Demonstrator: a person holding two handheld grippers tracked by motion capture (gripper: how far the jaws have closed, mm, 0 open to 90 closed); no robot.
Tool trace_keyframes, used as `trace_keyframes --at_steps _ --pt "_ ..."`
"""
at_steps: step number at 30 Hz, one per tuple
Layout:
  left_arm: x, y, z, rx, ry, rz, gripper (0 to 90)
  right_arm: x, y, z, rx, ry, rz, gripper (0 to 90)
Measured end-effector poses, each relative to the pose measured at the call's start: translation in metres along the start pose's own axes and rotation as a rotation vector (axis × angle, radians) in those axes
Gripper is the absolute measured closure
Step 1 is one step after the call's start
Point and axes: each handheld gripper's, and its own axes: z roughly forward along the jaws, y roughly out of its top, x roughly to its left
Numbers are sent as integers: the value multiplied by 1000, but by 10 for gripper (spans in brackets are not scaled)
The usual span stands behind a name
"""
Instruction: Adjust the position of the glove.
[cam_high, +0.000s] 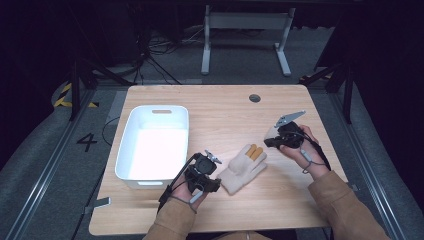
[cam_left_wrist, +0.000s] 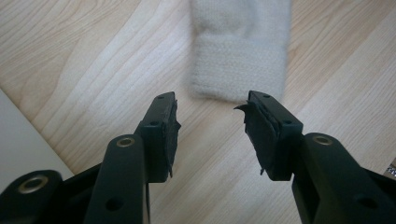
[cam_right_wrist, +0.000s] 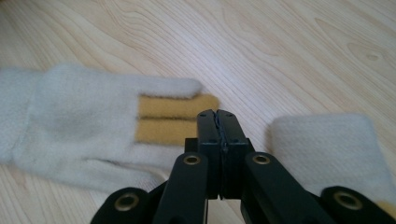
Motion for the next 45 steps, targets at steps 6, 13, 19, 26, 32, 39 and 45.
trace_keyframes --at_steps 6,13,19,26,32,39,45 --pt "-1 0 -3 -24 -20 9 507 8 7 9 -14 31 -16 900" --pt "-2 -1 -5 -30 -30 12 481 18 14 27 -14 55 -38 900" --pt "-3 -1 -3 -20 -23 13 479 26 15 41 -3 63 -55 900" --pt "-3 -2 0 -9 -26 11 477 29 15 52 9 58 -65 900" --pt "-3 -3 0 -8 -27 13 472 29 14 61 45 40 -80 900" --pt "-3 -2 1 -11 -31 13 471 28 10 58 78 37 -73 900" --pt "-4 4 3 -11 -34 31 473 29 2 50 107 35 -69 900"
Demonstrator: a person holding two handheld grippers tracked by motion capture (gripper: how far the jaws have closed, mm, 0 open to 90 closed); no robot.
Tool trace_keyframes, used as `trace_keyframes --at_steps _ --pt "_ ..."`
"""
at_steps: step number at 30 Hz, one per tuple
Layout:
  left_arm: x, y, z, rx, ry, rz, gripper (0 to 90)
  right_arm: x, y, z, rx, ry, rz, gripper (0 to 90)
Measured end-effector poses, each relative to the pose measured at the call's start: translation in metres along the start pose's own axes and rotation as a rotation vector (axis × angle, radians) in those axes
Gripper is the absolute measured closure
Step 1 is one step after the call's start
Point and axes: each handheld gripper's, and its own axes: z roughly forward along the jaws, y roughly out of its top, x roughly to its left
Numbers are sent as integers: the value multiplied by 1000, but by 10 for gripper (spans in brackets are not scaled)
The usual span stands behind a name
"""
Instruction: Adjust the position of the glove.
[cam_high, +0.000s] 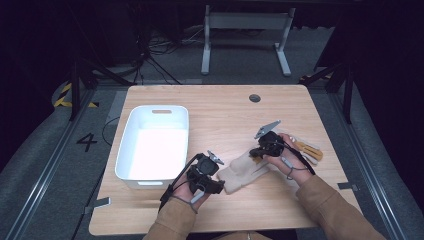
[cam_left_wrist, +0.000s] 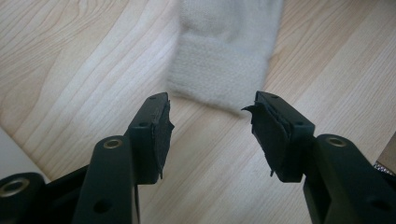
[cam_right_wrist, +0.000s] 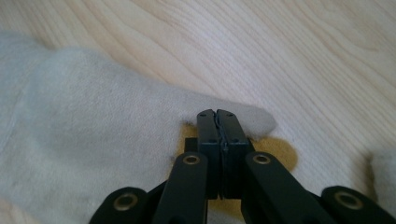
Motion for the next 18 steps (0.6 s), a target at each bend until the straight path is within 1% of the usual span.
trace_keyframes --at_steps 9,18 --pt "0 12 4 -4 -18 20 471 5 -17 -10 15 -9 13 900" --pt "2 20 7 -8 -22 32 471 10 -31 -21 30 -13 28 900"
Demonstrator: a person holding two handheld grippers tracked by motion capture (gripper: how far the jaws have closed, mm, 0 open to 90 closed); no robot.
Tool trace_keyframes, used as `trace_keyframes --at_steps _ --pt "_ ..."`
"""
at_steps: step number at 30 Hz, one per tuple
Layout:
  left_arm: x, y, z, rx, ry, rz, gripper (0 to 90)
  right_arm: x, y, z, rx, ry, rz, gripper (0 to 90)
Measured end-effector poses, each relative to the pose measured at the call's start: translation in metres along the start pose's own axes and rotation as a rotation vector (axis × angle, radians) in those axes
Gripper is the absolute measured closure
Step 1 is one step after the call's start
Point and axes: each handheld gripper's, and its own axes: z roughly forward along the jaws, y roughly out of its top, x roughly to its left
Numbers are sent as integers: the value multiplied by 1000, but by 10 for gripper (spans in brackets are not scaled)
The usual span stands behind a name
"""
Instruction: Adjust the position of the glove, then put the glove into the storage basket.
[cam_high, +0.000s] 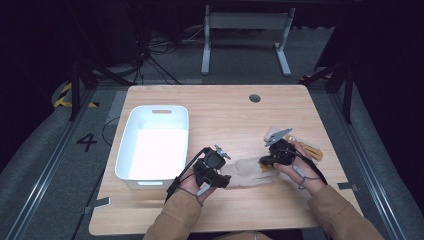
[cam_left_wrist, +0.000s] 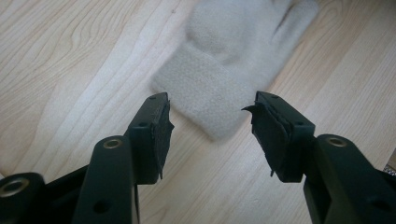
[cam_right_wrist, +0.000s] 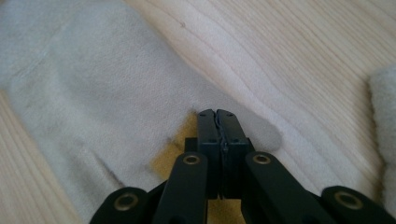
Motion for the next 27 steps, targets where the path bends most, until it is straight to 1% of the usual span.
trace_keyframes --at_steps 2,8,14,16,21,23,27 --pt "1 1 0 -2 -1 -1 472 1 -3 -2 3 1 -7 900" --pt "7 4 1 -10 0 -11 472 1 -10 -6 8 6 -4 900" --pt "9 5 1 -13 0 -13 472 4 -13 -10 10 1 -4 900" --pt "11 5 0 -12 4 -13 471 4 -14 -12 3 -1 -1 899" --pt "15 3 -6 -32 4 -25 469 0 -14 -26 -57 -11 9 890" --pt "16 2 -8 -40 6 -33 468 -3 -14 -32 -88 -18 20 872" --pt "16 1 -9 -41 5 -31 467 -10 -16 -45 -152 -35 56 813"
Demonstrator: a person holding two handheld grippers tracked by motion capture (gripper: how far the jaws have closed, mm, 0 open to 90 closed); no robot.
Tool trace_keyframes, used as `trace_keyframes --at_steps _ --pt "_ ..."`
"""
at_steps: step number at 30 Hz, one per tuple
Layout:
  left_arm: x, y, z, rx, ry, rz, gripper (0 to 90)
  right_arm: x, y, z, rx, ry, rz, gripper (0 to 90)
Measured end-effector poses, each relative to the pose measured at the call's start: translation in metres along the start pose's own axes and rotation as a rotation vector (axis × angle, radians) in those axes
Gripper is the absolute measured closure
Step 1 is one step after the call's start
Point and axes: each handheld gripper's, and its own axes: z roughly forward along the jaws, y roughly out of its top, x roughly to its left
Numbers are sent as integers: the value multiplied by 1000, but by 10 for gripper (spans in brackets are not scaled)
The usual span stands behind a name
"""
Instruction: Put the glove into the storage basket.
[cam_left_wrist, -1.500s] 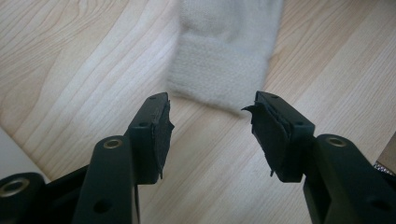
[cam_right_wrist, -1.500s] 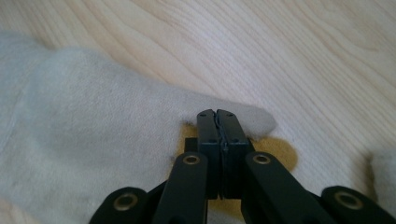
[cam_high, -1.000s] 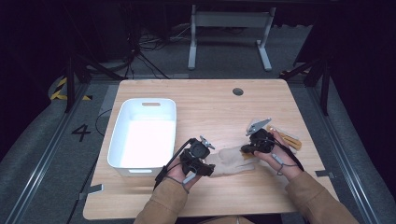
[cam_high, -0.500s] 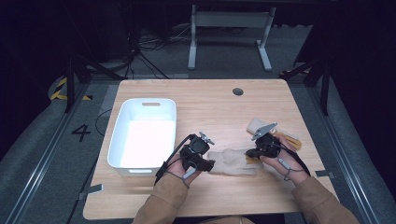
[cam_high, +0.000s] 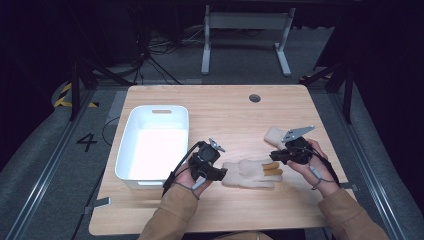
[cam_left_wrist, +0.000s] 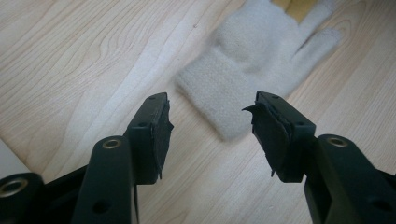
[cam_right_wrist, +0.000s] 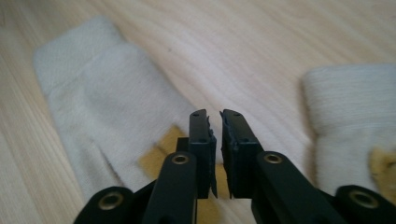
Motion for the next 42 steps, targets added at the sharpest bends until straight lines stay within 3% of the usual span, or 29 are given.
trace_keyframes --at_steps 9,15,20,26,42 --pt "0 -3 -1 -4 5 -6 465 -29 -5 -20 -101 -101 97 660" --pt "-1 -7 -4 -10 6 -5 462 -51 -12 -23 -115 -158 165 599" --pt "-4 -12 -5 0 9 0 458 -69 -18 -21 -103 -192 224 553" --pt "-3 -16 -6 3 15 -12 455 -82 -22 -10 -70 -213 260 523" --pt "-2 -18 -6 6 13 -19 454 -91 -30 13 53 -223 266 540"
